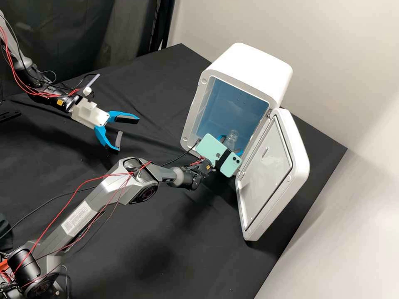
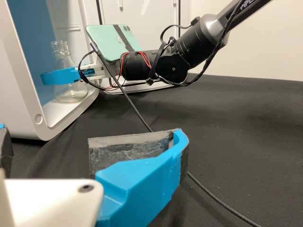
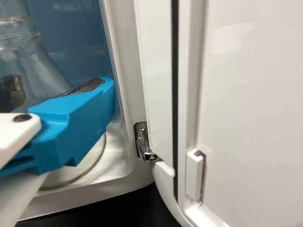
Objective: Place the flask in the incubator
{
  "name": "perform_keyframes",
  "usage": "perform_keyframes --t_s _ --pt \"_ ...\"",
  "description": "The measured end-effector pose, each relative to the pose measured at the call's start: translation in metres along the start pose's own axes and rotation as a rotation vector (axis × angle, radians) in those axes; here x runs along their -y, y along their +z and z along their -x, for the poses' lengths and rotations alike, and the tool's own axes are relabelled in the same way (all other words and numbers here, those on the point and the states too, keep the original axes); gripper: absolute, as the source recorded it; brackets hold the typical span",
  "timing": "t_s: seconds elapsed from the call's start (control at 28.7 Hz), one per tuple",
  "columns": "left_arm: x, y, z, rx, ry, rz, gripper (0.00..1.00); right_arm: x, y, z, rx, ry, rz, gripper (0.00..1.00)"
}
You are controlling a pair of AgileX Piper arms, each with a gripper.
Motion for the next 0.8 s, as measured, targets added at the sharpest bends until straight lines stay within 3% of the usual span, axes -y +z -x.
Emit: perform_keyframes --t_s 0.14,0.38,0.8 --pt "-0.0002 0.0 0.001 0.0 0.0 0.0 1.0 -0.001 -0.001 -0.001 0.009 -0.002 -0.001 0.0" --pt "-0.0002 0.0 0.001 0.0 0.0 0.0 1.0 -0.003 -0.003 -0.003 0.024 -0.007 -0.056 0.0" --pt "-0.0003 0.0 0.001 -0.002 0.001 0.0 1.0 0.003 -0.01 -0.005 0.02 -0.025 -0.05 0.0"
